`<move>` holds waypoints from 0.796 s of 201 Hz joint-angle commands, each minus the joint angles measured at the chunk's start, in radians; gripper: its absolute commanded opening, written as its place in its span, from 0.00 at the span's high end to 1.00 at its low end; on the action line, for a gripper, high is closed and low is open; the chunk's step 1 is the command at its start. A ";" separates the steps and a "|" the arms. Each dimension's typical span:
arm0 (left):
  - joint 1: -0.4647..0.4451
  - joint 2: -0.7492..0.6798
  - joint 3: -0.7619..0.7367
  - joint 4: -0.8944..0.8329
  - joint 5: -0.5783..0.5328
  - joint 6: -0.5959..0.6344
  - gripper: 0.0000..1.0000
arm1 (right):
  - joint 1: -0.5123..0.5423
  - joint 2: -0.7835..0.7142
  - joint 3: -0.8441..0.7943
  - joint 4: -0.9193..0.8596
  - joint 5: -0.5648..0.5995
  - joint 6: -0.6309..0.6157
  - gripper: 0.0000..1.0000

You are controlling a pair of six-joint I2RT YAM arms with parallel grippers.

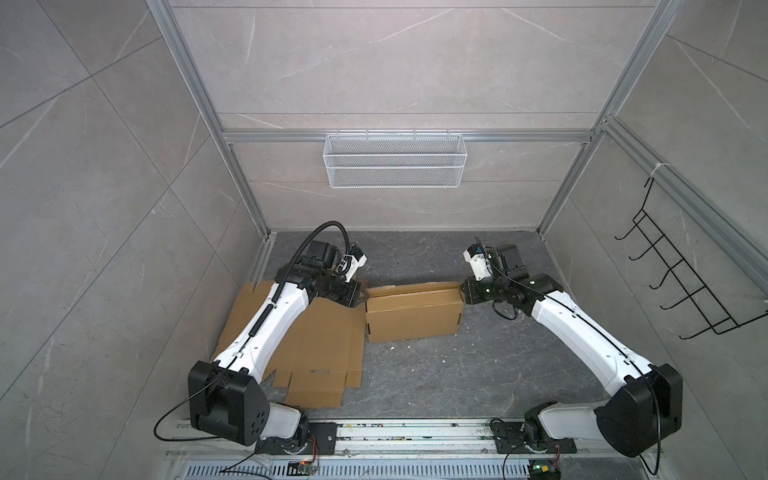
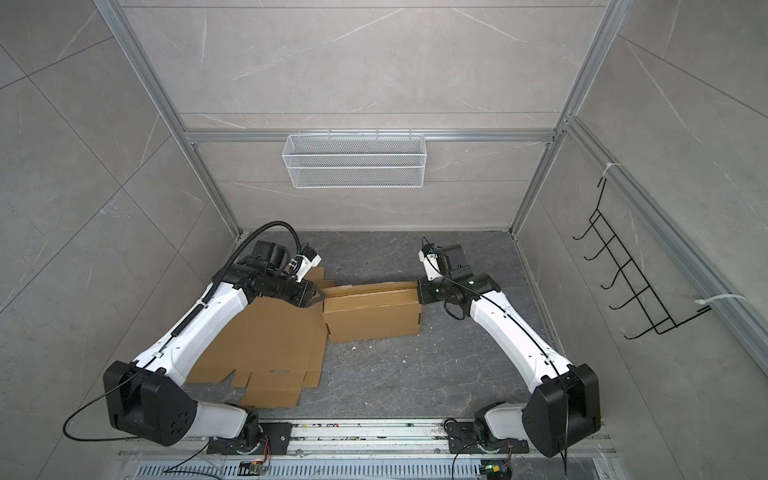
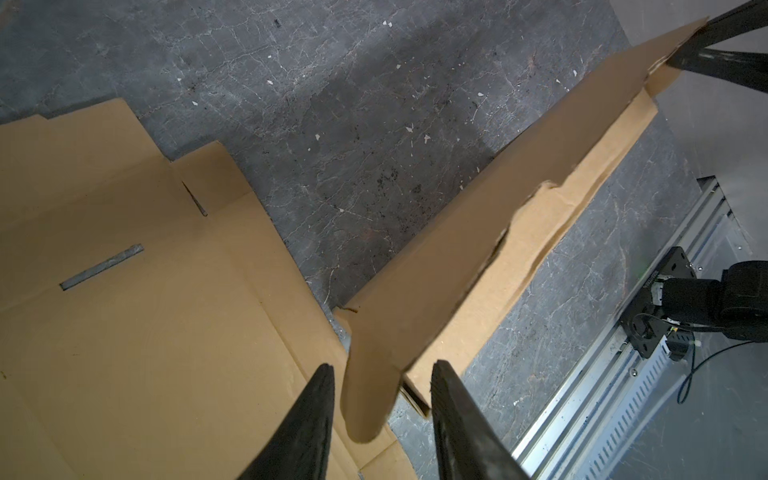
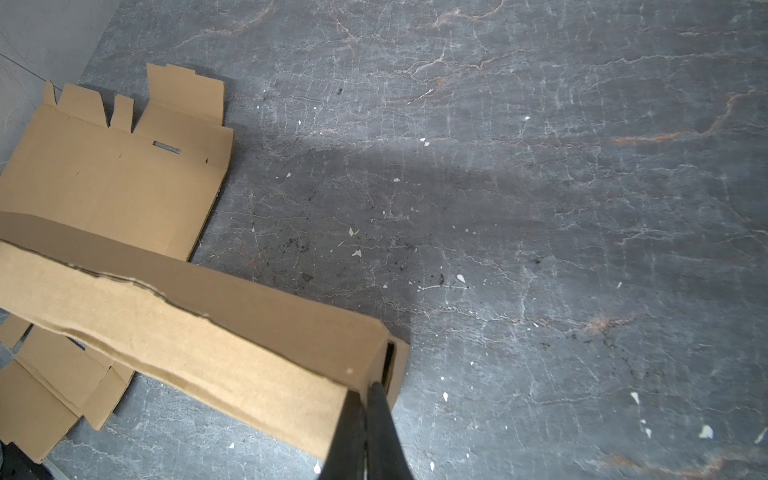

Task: Fold the paper box

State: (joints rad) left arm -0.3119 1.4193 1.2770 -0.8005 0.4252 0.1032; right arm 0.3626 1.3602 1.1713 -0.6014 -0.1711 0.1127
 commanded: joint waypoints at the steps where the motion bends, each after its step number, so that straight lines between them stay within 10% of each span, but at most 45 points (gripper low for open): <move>1: 0.002 0.013 0.045 -0.012 0.017 -0.023 0.67 | 0.015 0.004 -0.009 -0.092 -0.017 -0.002 1.00; 46: 0.002 0.011 0.058 -0.058 0.036 -0.053 0.89 | 0.018 -0.001 -0.007 -0.089 -0.020 0.010 1.00; 160: -0.019 -0.003 0.007 -0.003 0.035 -0.326 0.98 | 0.037 -0.019 -0.031 -0.081 0.004 0.058 1.00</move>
State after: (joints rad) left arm -0.3145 1.4391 1.3006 -0.8501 0.4297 -0.0807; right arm 0.3809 1.3518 1.1709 -0.6086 -0.1638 0.1318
